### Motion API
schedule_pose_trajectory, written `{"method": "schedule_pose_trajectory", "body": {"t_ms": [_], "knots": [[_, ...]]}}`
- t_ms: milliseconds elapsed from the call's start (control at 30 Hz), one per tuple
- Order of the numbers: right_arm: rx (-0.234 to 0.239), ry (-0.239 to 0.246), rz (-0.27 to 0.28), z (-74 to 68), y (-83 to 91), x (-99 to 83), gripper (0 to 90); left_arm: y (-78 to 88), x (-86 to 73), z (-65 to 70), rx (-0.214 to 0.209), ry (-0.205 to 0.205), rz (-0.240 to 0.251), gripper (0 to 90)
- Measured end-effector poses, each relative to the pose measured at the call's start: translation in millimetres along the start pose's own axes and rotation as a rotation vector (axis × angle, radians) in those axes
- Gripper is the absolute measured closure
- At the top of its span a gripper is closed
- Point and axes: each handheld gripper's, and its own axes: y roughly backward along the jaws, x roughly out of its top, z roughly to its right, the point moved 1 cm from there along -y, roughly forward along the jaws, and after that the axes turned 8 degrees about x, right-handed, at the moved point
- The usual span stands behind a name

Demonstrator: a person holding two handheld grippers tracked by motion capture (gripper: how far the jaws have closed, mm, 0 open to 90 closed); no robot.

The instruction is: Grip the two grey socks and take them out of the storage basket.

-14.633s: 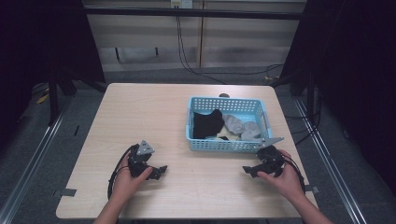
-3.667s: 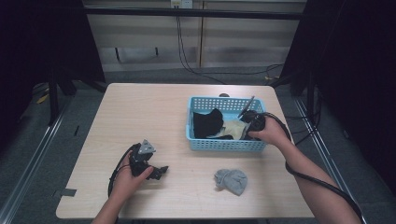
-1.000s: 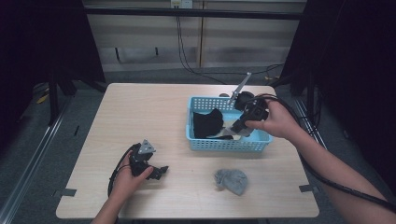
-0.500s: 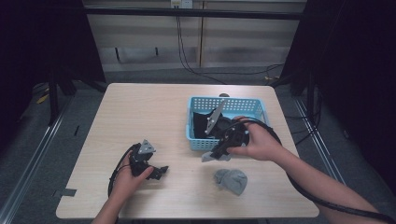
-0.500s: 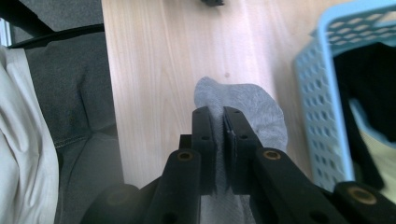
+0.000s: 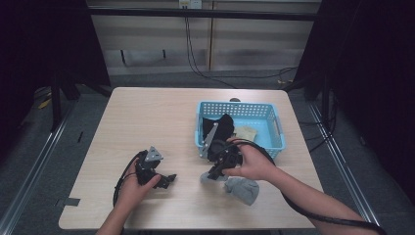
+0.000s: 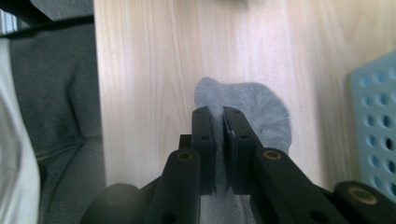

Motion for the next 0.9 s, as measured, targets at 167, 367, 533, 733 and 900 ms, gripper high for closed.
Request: {"method": "schedule_pose_trajectory", "body": {"t_ms": [167,367,533,733,900], "knots": [[0.007,0.006,-0.021,2.4,-21.1,-0.5,83.5,0.2,-0.2,0.6,-0.001,0.007,-0.002,0.0],[-0.006,0.002,-0.045,4.3,-31.1,-4.8,72.8,0.3,-0.3,0.6,-0.001,0.007,-0.002,0.0],[-0.022,-0.020,-0.050,3.9,-28.4,-11.3,59.3,0.0,-0.1,0.5,0.000,0.007,-0.001,0.0],[-0.036,-0.043,-0.032,1.5,-22.4,-25.9,50.6,-0.4,0.5,-0.2,0.002,0.001,0.000,0.0],[-0.054,-0.067,-0.030,1.9,-14.4,-39.9,47.3,-0.4,0.5,-0.2,0.002,0.000,0.000,0.0]]}}
